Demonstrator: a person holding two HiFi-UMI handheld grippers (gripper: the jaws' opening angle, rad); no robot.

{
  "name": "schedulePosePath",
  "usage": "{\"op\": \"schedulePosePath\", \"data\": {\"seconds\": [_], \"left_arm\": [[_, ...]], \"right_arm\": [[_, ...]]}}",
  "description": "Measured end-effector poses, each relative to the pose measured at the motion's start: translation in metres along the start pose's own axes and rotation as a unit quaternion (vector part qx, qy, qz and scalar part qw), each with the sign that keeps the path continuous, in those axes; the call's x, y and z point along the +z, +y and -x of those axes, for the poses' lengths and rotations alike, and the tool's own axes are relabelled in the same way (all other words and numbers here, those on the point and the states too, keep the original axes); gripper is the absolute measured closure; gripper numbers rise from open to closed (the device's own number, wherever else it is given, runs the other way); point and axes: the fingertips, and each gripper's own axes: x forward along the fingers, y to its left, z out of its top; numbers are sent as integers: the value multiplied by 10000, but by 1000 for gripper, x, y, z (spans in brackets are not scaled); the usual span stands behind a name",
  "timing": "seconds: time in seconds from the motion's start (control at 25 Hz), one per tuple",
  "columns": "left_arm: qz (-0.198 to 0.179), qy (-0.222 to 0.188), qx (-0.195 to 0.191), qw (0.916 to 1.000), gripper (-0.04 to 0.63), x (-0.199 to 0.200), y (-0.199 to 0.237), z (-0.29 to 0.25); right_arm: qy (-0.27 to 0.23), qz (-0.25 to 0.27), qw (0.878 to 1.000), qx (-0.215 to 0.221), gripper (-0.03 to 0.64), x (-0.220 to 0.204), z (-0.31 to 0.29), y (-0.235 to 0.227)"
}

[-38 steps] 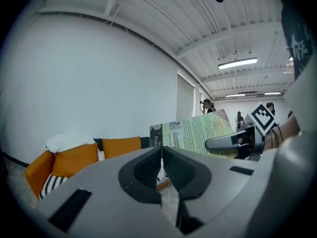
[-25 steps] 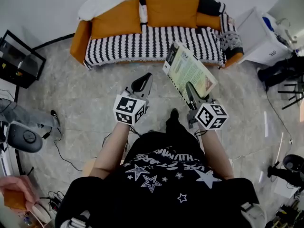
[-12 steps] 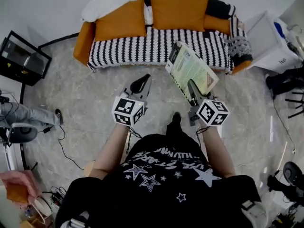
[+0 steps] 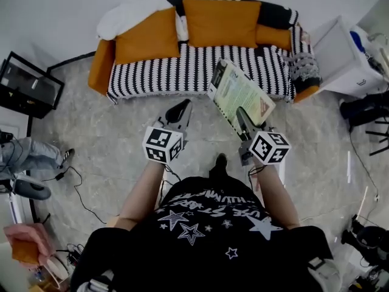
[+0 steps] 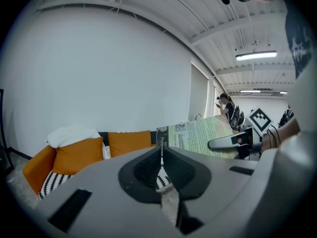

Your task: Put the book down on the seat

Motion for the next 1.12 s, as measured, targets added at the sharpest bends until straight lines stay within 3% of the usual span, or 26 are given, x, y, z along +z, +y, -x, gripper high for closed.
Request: {"op": "schedulePosePath", "data": {"seconds": [0.28, 0.56, 0.76, 1.12], "left_arm": [[-105, 24, 22, 9999, 578, 15, -12, -44], [-16, -104, 374, 9992, 578, 23, -11, -71], [-114, -73, 398, 9991, 578, 26, -19, -86], [37, -18, 348, 9994, 578, 19, 14, -111]], "right_arm": [[16, -195, 9998, 30, 446, 24, -10, -43], [2, -274, 9993, 248, 446, 46, -14, -78], [-28, -499, 9986, 171, 446, 54, -18, -109], [89, -427, 9990, 1, 446, 53, -43, -113]]}}
